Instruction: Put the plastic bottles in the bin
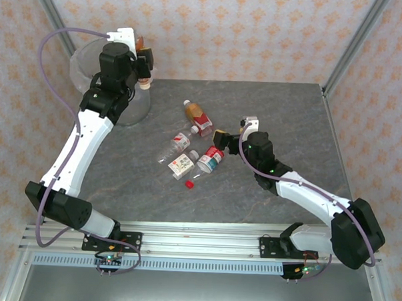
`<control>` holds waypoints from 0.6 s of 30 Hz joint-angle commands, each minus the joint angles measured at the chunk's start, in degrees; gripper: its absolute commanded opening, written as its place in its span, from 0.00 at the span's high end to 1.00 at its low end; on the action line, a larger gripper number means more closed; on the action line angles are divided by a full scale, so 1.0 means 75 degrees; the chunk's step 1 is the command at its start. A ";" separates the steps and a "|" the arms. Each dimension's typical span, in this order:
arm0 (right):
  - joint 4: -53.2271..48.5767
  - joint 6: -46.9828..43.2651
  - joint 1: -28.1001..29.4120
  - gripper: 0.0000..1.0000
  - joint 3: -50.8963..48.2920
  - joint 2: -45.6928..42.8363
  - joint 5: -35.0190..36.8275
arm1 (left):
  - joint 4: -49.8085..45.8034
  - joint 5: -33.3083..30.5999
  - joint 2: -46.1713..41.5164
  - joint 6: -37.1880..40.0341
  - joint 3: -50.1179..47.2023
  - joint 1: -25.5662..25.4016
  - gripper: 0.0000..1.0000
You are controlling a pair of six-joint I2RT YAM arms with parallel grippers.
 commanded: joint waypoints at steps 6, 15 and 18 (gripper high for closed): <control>0.0390 -0.0072 -0.0015 0.01 -0.0131 -0.0262 0.0249 | 0.0413 -0.1261 -0.0106 -0.0205 0.0513 0.0426 0.53; 0.0286 -0.0004 -0.0014 0.01 0.0000 -0.0260 0.0276 | -0.0130 -0.0851 0.0541 -0.0582 0.1237 0.1240 0.52; 0.0267 0.0035 -0.0014 0.01 0.0081 -0.0257 0.0350 | -0.0519 -0.0864 0.1006 -0.0432 0.1962 0.1499 0.52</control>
